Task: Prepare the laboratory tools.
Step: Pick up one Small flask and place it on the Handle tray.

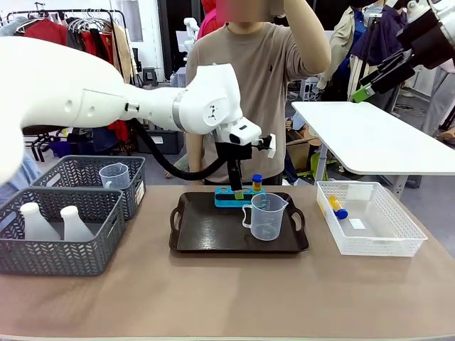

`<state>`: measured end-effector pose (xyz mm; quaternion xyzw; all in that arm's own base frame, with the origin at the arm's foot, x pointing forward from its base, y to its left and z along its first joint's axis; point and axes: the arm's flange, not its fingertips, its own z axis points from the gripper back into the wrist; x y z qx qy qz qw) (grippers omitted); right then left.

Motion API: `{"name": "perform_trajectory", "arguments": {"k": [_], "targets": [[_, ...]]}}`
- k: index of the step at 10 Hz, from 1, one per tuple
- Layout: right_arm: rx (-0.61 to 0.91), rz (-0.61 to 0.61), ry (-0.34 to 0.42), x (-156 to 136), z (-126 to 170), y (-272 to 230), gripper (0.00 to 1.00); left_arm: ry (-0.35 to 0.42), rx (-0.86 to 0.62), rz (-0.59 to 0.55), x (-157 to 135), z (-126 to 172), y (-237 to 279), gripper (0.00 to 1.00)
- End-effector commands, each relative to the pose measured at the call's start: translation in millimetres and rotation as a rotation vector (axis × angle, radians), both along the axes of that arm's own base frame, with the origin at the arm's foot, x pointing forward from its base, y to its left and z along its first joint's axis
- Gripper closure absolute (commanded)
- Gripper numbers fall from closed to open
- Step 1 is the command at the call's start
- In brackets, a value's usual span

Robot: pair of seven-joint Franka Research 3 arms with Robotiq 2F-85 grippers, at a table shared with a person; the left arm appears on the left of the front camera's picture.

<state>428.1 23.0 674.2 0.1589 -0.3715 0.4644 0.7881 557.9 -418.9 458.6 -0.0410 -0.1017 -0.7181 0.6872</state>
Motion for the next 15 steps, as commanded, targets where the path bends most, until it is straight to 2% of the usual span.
{"name": "perform_trajectory", "arguments": {"k": [1, 3, 4, 5, 6, 9, 11, 13, 15], "targets": [[0.003, 0.012, -0.009, 0.3, 0.7, -0.3, 0.00, 0.002, -0.026, 0.034, -26.0, 15.1, 18.9, 0.00], [0.003, 0.012, -0.009, 0.3, 0.7, -0.3, 0.00, -0.010, -0.038, 0.063, -37.6, 39.4, 37.0, 0.00], [0.003, 0.012, -0.009, 0.3, 0.7, -0.3, 0.00, -0.035, -0.050, 0.101, -37.5, 48.8, 49.3, 0.00], [0.003, 0.012, -0.009, 0.3, 0.7, -0.3, 0.00, -0.025, -0.034, 0.173, -40.3, 66.1, 65.8, 0.00], [0.003, 0.012, -0.009, 0.3, 0.7, -0.3, 0.00, -0.014, -0.003, 0.260, -40.2, 77.1, 85.0, 0.00], [0.003, 0.012, -0.009, 0.3, 0.7, -0.3, 0.00, -0.110, 0.049, 0.533, -62.1, 117.4, 147.2, 0.00], [0.003, 0.012, -0.009, 0.3, 0.7, -0.3, 0.00, -0.138, 0.048, 0.797, -76.7, 137.4, 199.1, 0.00], [0.003, 0.012, -0.009, 0.3, 0.7, -0.3, 0.00, -0.155, 0.055, 1.013, -101.3, 141.6, 248.9, 0.00], [0.003, 0.012, -0.009, 0.3, 0.7, -0.3, 0.00, -0.157, 0.088, 1.145, -113.4, 131.8, 311.5, 0.00]]}}
